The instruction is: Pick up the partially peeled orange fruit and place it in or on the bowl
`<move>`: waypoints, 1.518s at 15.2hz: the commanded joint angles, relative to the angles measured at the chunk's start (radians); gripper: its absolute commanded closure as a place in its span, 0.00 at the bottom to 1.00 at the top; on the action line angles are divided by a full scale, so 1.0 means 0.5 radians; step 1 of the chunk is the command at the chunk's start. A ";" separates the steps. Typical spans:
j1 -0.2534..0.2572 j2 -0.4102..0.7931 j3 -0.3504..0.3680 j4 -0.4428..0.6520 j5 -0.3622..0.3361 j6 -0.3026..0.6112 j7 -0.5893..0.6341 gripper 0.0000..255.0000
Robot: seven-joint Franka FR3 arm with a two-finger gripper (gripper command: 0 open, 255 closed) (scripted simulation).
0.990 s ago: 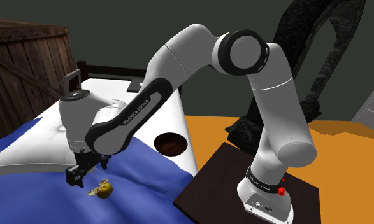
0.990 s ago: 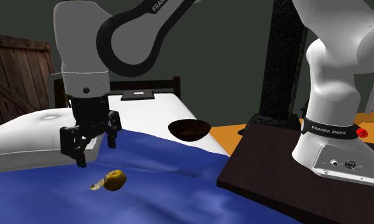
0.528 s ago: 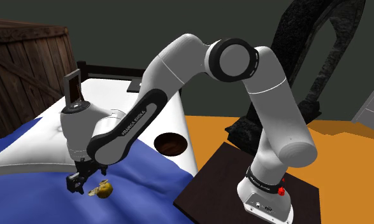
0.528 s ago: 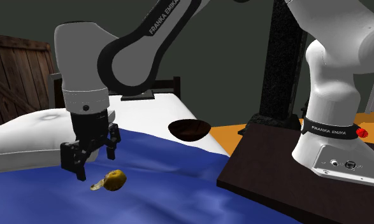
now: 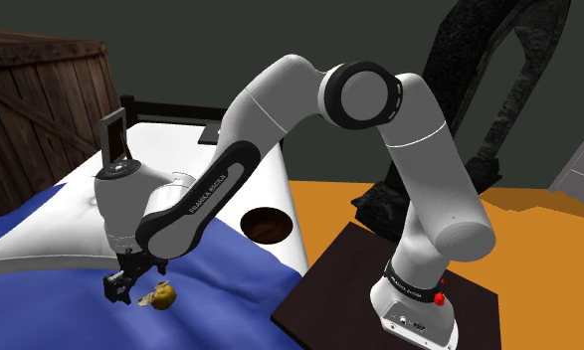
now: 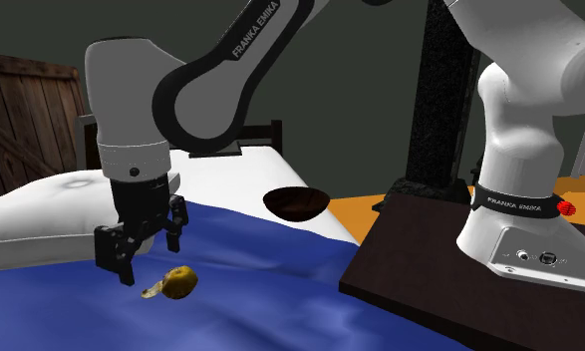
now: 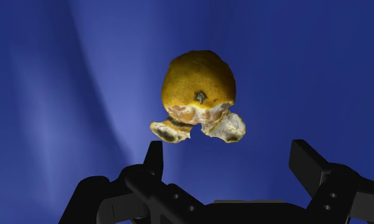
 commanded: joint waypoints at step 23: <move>0.144 0.196 -0.076 0.239 -0.072 -0.445 -0.008 0.00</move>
